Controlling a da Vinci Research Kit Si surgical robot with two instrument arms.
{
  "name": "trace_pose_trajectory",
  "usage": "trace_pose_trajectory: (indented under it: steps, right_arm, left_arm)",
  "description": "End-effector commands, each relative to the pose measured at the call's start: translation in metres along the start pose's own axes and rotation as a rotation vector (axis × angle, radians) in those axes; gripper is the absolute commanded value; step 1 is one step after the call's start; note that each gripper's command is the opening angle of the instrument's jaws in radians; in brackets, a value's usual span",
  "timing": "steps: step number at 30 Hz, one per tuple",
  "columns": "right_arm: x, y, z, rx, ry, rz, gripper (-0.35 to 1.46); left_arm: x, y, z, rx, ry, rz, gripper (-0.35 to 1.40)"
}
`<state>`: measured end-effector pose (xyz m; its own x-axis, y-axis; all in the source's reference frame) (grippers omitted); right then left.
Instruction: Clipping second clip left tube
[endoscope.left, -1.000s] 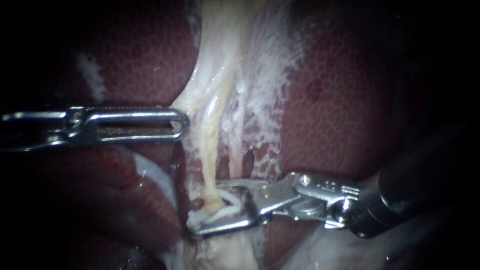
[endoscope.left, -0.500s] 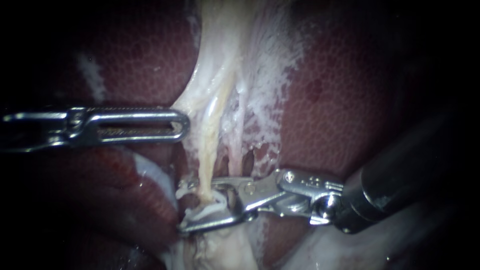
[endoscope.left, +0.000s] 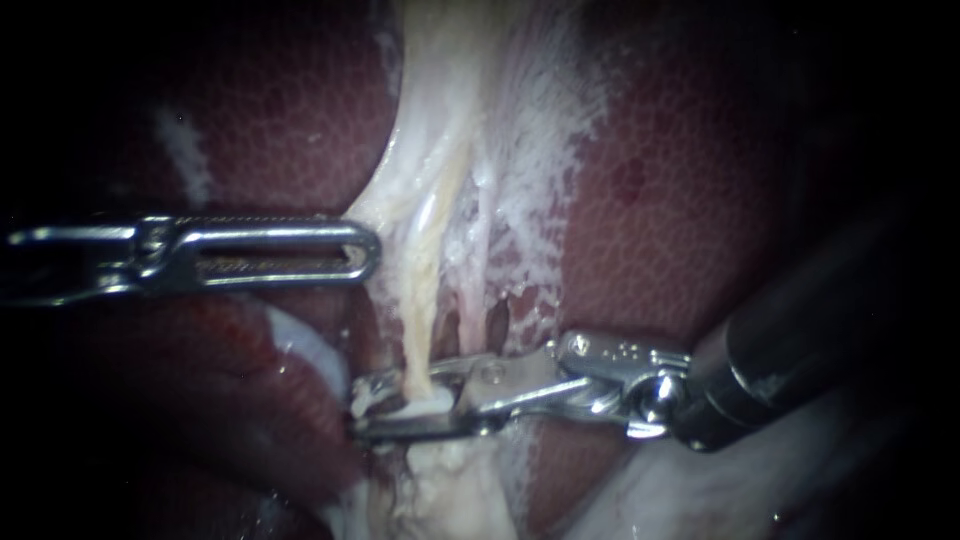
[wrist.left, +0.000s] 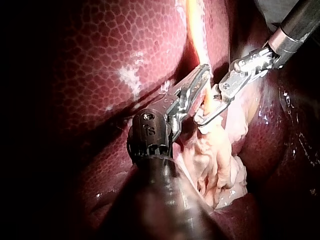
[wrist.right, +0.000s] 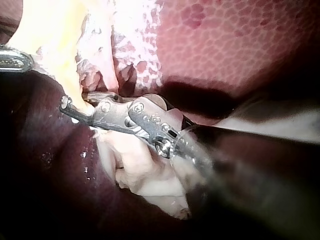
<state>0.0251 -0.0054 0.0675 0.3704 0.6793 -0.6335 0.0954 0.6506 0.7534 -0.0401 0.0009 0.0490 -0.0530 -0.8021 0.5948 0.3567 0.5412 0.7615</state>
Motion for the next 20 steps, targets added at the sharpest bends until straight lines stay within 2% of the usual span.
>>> trace_pose_trajectory:
  steps: [1, 20]
  right_arm:
    - [0.0000, 0.0001, 0.0000, -0.002, 0.002, 0.000, -0.35]
    - [-0.0003, 0.0001, 0.0001, -0.004, -0.004, 0.004, -0.35]
  left_arm:
    - [0.0000, 0.0000, 0.0000, 0.000, 0.000, 0.000, -0.35]
    - [0.0000, 0.0000, 0.0001, -0.001, 0.000, 0.000, -0.35]
